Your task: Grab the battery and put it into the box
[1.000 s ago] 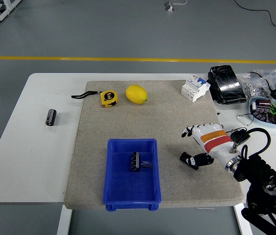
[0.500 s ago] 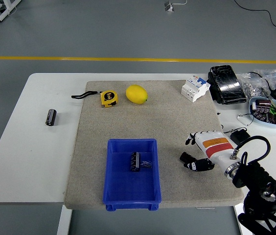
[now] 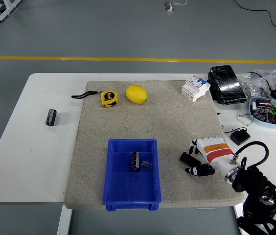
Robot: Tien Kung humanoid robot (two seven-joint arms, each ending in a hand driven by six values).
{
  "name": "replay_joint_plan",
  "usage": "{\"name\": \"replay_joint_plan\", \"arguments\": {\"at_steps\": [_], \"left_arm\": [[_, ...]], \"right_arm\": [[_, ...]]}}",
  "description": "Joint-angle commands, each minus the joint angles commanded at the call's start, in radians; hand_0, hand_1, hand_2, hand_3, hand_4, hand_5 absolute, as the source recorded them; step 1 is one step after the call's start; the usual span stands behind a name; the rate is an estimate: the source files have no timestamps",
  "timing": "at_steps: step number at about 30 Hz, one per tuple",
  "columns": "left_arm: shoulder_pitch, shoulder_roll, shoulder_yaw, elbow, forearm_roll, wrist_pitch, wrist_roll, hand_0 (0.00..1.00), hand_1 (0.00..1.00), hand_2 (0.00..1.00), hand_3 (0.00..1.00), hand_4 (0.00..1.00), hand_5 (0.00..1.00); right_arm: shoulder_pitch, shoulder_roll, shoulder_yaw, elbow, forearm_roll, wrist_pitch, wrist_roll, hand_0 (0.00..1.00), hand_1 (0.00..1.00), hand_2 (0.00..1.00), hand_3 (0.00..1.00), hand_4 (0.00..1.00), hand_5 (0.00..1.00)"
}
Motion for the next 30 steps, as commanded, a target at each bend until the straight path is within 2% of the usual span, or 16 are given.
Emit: {"name": "replay_joint_plan", "arguments": {"at_steps": [7,8,14,15,20,21,26,27,30], "left_arm": [[0.001,0.001,-0.001,0.0,0.002,-0.003,0.0,0.683,0.651,0.688,0.62,0.627,0.675],[0.001,0.001,-0.002,0.0,0.002,-0.003,0.0,0.683,0.649,0.688,0.62,0.627,0.675],[0.002,0.001,-0.003,-0.001,0.005,-0.004,0.001,0.683,0.649,0.688,0.62,0.627,0.675],[0.002,0.001,-0.003,-0.001,0.006,-0.005,0.001,0.683,0.651,0.688,0.62,0.627,0.675],[0.005,0.001,-0.005,-0.001,0.01,-0.006,0.002,0.683,0.651,0.688,0.62,0.627,0.675],[0.005,0.001,-0.006,-0.001,0.011,-0.006,0.002,0.684,0.651,0.687,0.62,0.627,0.675],[0.007,0.001,-0.008,-0.001,0.015,-0.007,0.003,0.684,0.651,0.687,0.62,0.627,0.675],[0.007,0.001,-0.009,-0.002,0.017,-0.008,0.003,0.684,0.652,0.687,0.62,0.627,0.675],[0.007,0.001,-0.01,-0.002,0.02,-0.009,0.003,0.684,0.652,0.687,0.62,0.627,0.675]], "right_arm": [[0.0,0.003,-0.007,-0.016,0.006,-0.017,0.012,0.334,0.384,0.444,0.467,0.972,0.255],[0.0,0.004,-0.008,-0.018,0.008,-0.021,0.014,0.279,0.373,0.438,0.469,0.892,0.2],[0.005,0.006,-0.023,-0.031,0.043,-0.052,0.022,0.279,0.373,0.438,0.469,0.892,0.2],[0.006,0.007,-0.026,-0.034,0.054,-0.059,0.023,0.261,0.362,0.43,0.471,0.849,0.13],[0.007,0.011,-0.04,-0.042,0.115,-0.082,0.021,0.261,0.362,0.43,0.471,0.849,0.13],[0.006,0.012,-0.042,-0.044,0.122,-0.087,0.018,0.275,0.37,0.433,0.478,0.818,0.07],[0.005,0.015,-0.046,-0.045,0.147,-0.103,0.008,0.275,0.37,0.433,0.478,0.818,0.07],[0.005,0.015,-0.047,-0.044,0.152,-0.105,0.007,0.31,0.377,0.44,0.478,0.793,0.015],[0.006,0.014,-0.047,-0.042,0.161,-0.109,0.004,0.31,0.377,0.44,0.478,0.793,0.015]]}}
